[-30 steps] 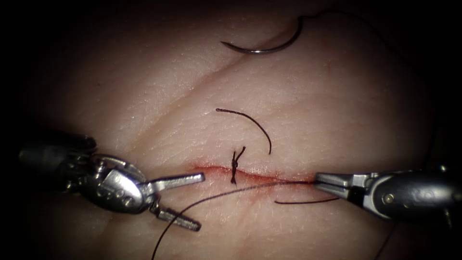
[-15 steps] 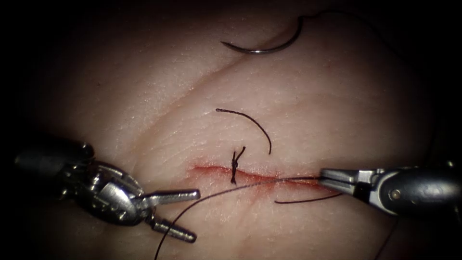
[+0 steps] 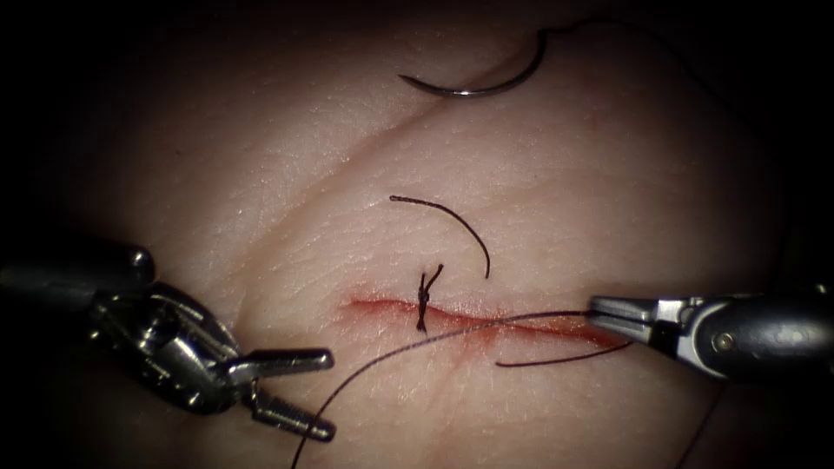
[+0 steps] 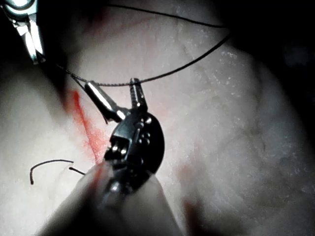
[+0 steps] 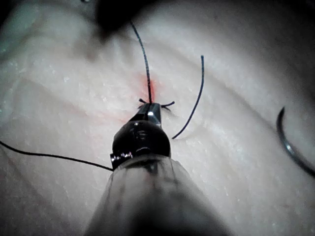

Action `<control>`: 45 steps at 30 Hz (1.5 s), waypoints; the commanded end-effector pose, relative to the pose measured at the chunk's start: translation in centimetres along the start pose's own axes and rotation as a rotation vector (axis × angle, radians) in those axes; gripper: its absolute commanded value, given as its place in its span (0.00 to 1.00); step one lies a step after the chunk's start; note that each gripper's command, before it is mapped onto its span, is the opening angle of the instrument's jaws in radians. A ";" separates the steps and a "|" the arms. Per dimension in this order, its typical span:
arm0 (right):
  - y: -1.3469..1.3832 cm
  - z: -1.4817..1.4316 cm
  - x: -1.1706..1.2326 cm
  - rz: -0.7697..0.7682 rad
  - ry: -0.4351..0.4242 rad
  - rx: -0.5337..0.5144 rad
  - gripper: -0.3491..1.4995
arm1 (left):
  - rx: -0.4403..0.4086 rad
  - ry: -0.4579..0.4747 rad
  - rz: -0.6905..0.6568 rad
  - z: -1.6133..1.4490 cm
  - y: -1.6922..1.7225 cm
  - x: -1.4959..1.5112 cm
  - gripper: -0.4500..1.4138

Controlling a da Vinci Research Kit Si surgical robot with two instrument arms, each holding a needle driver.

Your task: Wound Closure

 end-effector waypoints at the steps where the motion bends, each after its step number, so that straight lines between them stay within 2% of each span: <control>1: -0.05 0.07 -0.01 0.001 0.003 0.002 0.00 | 0.000 -0.001 0.005 0.05 0.05 -0.04 0.43; 7: -0.04 0.07 -0.02 0.007 0.002 0.003 0.00 | -0.015 -0.003 0.037 0.06 0.09 -0.01 0.43; 10: -0.04 0.07 -0.02 0.008 0.003 0.000 0.00 | -0.023 -0.004 0.049 0.06 0.09 0.00 0.39; 13: -0.05 0.07 -0.02 0.013 0.003 0.001 0.00 | -0.023 -0.004 0.049 0.07 0.09 0.01 0.19; 14: -0.05 0.07 -0.02 0.013 0.003 0.001 0.00 | -0.023 -0.005 0.049 0.07 0.09 0.01 0.00; 21: -0.06 0.07 -0.02 0.018 0.004 0.001 0.00 | -0.026 0.003 0.044 0.05 0.03 0.01 0.00; 23: -0.08 0.08 -0.02 0.023 0.007 0.002 0.00 | -0.022 -0.019 0.039 0.02 -0.02 0.00 0.00; 29: -0.16 0.08 0.03 0.036 0.020 0.010 0.00 | 0.072 -0.085 0.019 -0.15 -0.22 -0.06 0.00; 37: -0.33 0.22 0.32 0.064 0.053 0.037 0.00 | 0.128 -0.158 0.017 -0.34 -0.18 -0.17 0.00; 38: -0.33 0.26 0.37 0.078 0.051 0.036 0.27 | 0.132 -0.164 0.017 -0.34 -0.18 -0.19 0.00; 41: -0.29 0.32 0.44 0.115 0.047 0.035 0.79 | 0.148 -0.190 0.017 -0.36 -0.19 -0.28 0.00; 43: -0.23 0.33 0.45 0.143 0.045 0.037 0.93 | 0.155 -0.205 0.024 -0.38 -0.17 -0.32 0.00; 45: -0.17 0.30 0.43 0.159 0.047 0.037 0.99 | 0.165 -0.216 0.020 -0.41 -0.15 -0.33 0.00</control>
